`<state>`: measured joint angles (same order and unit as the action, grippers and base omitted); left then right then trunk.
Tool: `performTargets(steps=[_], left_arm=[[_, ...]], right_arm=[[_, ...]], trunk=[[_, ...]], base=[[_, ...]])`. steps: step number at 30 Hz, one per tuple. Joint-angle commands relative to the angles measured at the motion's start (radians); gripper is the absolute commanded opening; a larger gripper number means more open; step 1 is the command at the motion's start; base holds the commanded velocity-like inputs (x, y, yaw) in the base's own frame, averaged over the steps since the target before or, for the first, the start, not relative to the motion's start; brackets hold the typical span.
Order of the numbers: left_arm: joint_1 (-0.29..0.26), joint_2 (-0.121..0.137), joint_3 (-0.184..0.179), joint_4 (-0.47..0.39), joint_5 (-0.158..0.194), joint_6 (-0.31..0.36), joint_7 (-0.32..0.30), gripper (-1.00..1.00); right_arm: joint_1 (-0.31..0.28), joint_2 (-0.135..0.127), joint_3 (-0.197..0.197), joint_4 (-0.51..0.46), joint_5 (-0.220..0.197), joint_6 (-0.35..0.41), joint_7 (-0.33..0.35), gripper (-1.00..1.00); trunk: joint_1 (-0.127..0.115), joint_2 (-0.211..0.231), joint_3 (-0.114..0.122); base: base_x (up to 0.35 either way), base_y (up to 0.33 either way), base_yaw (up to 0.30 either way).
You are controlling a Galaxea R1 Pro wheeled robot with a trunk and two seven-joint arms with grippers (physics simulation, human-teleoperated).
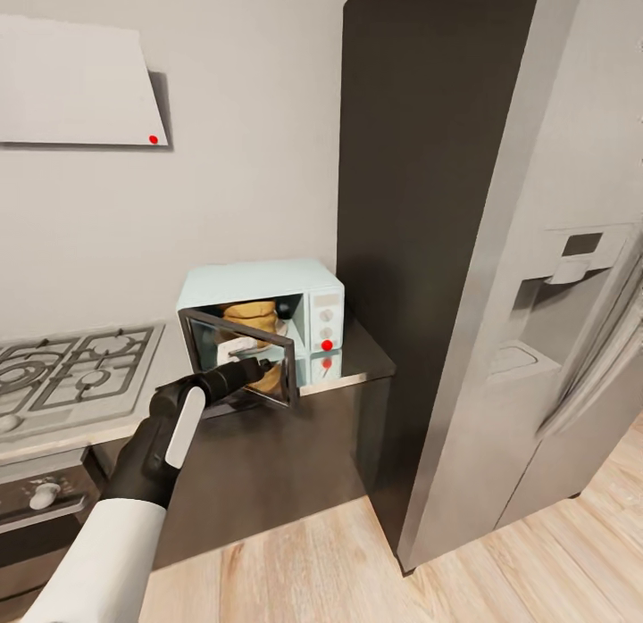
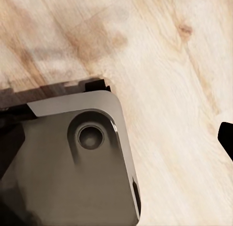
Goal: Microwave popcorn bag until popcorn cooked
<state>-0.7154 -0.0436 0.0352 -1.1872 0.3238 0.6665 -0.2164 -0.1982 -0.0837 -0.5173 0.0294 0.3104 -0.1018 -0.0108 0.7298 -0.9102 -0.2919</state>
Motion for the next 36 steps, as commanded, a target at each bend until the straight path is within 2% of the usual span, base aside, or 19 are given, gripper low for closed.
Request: performTargets(steps=[1, 3, 5, 6, 7, 8, 9, 11, 21, 26, 34, 36], left_arm=[[-0.001, -0.001, 0.003, 0.000, 0.007, 0.007, -0.003, 1.00], [-0.001, -0.001, 0.002, 0.001, 0.013, 0.009, 0.005, 1.00], [-0.001, -0.001, 0.001, 0.001, -0.001, 0.010, 0.010, 1.00], [-0.001, -0.001, 0.000, 0.002, -0.023, 0.010, 0.012, 1.00], [-0.001, -0.001, 0.000, 0.003, -0.061, 0.010, 0.016, 1.00], [-0.001, -0.003, -0.001, 0.005, -0.115, 0.010, 0.038, 1.00], [0.000, -0.005, -0.001, 0.007, -0.140, 0.010, 0.064, 1.00], [0.000, -0.007, -0.003, 0.010, -0.158, 0.010, 0.102, 1.00], [-0.001, -0.010, -0.004, 0.012, -0.161, 0.011, 0.109, 1.00], [-0.001, -0.023, -0.004, 0.012, -0.161, 0.010, 0.109, 1.00], [-0.001, -0.026, -0.005, 0.012, -0.161, 0.010, 0.109, 1.00], [-0.001, -0.027, -0.020, 0.012, -0.161, 0.010, 0.109, 1.00]], right_arm=[[-0.001, -0.001, -0.008, 0.003, 0.009, -0.006, -0.001, 1.00], [-0.001, -0.001, -0.008, 0.003, 0.009, -0.006, -0.001, 1.00], [-0.001, -0.002, -0.009, 0.003, 0.009, -0.006, -0.001, 1.00], [-0.001, -0.002, -0.009, 0.004, 0.010, -0.006, 0.000, 1.00], [-0.001, -0.002, -0.008, 0.003, 0.010, -0.006, 0.000, 1.00], [-0.001, -0.002, -0.008, 0.003, 0.010, -0.006, 0.000, 1.00], [-0.001, -0.002, -0.008, 0.003, 0.010, -0.006, 0.000, 1.00], [-0.001, -0.003, -0.009, 0.003, 0.010, -0.006, 0.000, 1.00], [-0.001, -0.005, -0.007, 0.003, 0.010, -0.008, 0.003, 1.00], [-0.001, -0.005, -0.007, 0.003, 0.010, -0.007, 0.004, 1.00], [-0.001, -0.005, -0.007, 0.003, 0.012, -0.007, 0.005, 1.00], [-0.001, -0.004, -0.007, 0.003, 0.012, -0.007, 0.005, 1.00]], trunk=[[0.000, -0.001, -0.001], [0.000, -0.001, -0.001], [0.000, -0.001, -0.001], [0.000, -0.001, -0.001], [0.000, -0.001, -0.001], [0.000, -0.001, -0.001], [0.000, -0.001, -0.001], [0.000, -0.001, -0.001], [0.000, -0.001, -0.001], [0.000, -0.001, -0.001], [0.000, -0.001, -0.001], [0.000, -0.001, -0.001]], base=[[0.000, 0.000, -0.012], [0.000, 0.000, -0.005], [0.000, 0.000, -0.001], [0.000, 0.000, 0.000], [0.000, 0.000, 0.000], [0.000, 0.000, 0.000], [0.000, 0.000, 0.000], [0.000, 0.000, 0.000], [0.010, 0.000, 0.000], [0.094, 0.000, 0.000], [0.138, 0.000, 0.000], [0.150, 0.000, 0.000]])
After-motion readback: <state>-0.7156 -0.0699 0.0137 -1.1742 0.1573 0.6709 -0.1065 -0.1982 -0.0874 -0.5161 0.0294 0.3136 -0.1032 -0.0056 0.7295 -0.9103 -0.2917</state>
